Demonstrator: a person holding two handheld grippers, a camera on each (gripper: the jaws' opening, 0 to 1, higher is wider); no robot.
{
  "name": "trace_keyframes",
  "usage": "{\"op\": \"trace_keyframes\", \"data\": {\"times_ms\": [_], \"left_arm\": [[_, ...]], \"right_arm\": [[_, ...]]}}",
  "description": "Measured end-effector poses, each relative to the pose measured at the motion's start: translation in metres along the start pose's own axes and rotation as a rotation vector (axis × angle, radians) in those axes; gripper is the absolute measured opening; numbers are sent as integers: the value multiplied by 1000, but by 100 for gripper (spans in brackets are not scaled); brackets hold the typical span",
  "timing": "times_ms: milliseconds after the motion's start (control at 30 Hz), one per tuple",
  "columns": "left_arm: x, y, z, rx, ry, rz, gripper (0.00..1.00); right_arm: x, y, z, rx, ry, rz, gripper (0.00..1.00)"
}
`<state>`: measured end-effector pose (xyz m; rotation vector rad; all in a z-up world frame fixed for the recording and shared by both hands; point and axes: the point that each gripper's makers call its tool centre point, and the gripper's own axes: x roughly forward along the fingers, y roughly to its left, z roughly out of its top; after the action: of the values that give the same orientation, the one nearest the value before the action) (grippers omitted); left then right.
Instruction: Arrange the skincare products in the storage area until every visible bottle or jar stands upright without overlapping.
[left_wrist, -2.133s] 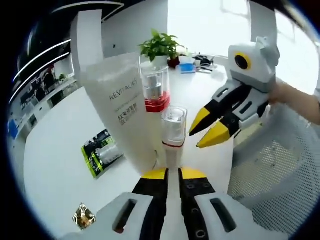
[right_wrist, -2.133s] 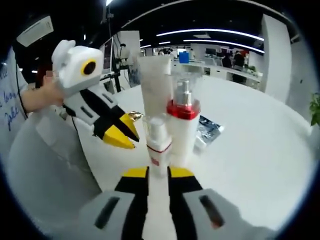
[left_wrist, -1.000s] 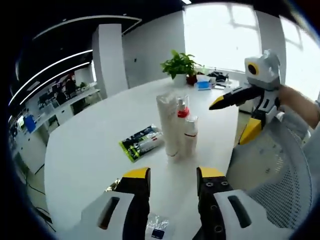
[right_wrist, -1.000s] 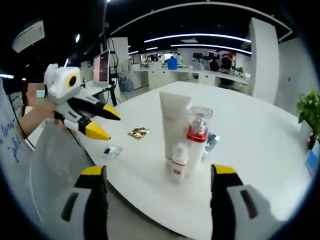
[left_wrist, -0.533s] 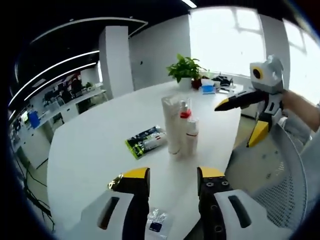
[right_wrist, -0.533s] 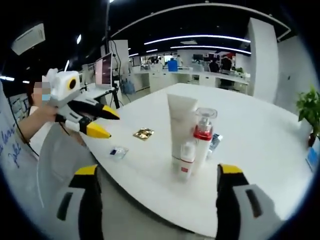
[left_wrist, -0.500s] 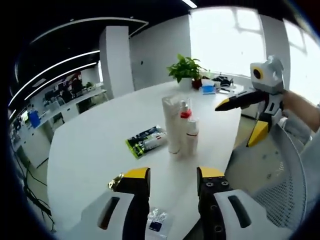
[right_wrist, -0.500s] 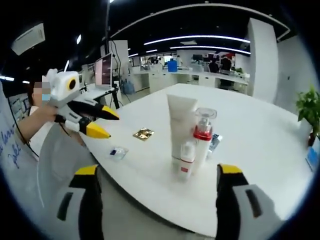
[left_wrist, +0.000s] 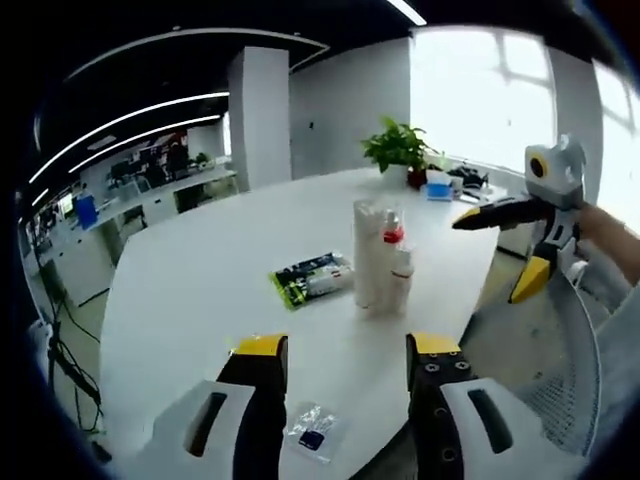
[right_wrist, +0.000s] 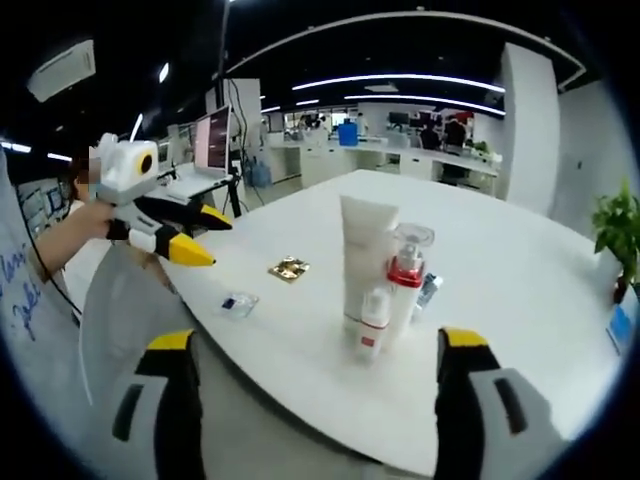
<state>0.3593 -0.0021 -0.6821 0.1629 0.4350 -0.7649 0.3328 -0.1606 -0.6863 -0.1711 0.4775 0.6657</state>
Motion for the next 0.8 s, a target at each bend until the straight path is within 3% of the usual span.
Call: {"op": "trace_keyframes", "data": {"times_ms": [200,333,467,800], "left_arm": [[3,3,0,-3,19,17,61],[7,2,-2,-21,36,27,63],[11,0,-3,-26,52,30,72],[11,-4,-8,-85,85,69,87]], "right_arm": [[2,-9,1,-15,6,17,99],[2,-19,2,-23,10,33,99],[2,-26,3,-22,10,55,100],[2,-33,1,-10,32,152,100]]}}
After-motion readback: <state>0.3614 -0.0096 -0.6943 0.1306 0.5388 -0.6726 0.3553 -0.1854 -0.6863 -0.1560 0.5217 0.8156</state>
